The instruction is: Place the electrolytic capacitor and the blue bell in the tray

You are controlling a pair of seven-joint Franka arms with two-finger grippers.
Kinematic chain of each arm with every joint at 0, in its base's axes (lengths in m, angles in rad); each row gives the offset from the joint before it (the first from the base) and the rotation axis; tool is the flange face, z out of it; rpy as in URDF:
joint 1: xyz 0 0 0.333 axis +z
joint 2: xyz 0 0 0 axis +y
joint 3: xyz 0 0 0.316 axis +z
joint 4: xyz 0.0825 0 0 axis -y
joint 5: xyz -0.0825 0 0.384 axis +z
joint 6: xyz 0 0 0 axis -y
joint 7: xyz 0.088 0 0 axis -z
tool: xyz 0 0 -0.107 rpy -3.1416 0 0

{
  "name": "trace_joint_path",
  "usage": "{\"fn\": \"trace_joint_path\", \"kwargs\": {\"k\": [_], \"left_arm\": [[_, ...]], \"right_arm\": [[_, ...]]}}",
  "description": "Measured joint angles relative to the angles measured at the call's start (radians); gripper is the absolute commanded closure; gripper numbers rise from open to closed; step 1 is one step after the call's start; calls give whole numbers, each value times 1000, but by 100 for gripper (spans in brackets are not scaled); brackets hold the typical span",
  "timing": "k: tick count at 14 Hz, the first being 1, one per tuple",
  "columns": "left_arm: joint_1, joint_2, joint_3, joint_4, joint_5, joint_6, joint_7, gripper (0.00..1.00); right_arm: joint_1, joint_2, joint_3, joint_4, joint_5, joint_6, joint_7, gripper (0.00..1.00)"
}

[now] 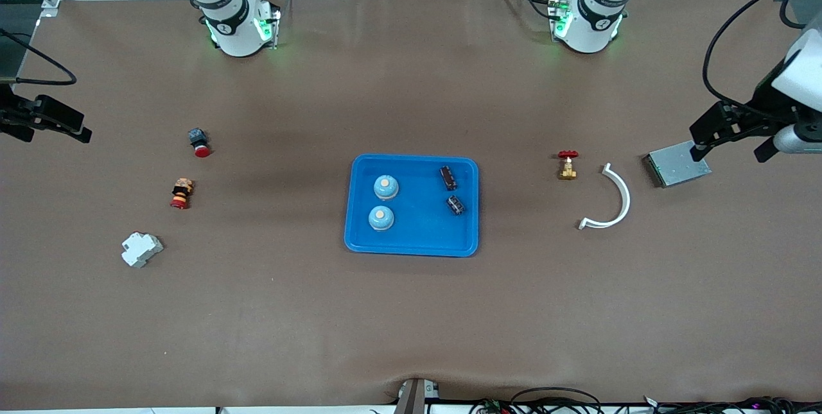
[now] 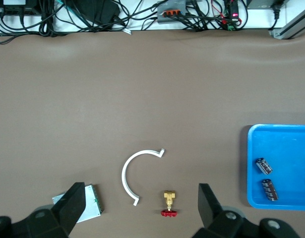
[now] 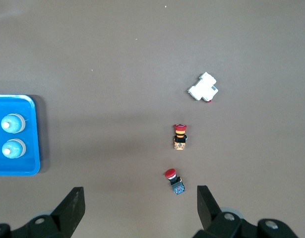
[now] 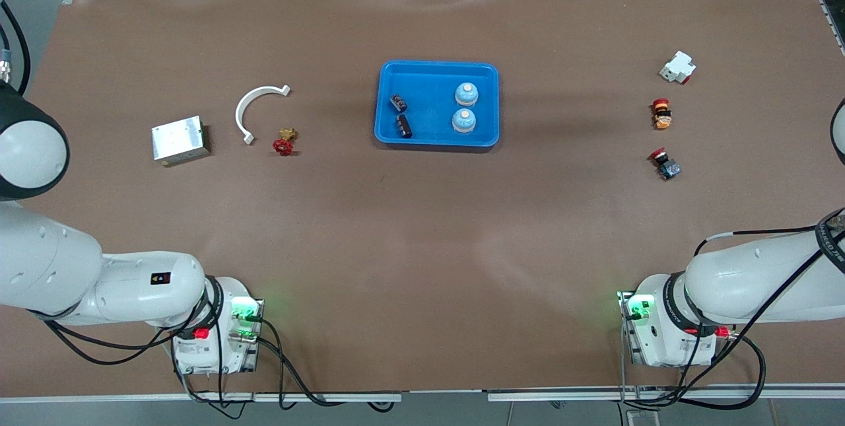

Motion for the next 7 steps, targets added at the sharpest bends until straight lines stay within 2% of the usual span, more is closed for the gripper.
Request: {"fn": "trace_joint_path", "kwargs": {"k": [7], "left_arm": [[19, -9, 40, 9, -29, 0, 8, 0]], "right_arm": [[0, 0, 0, 0, 0, 0, 0, 0]]}}
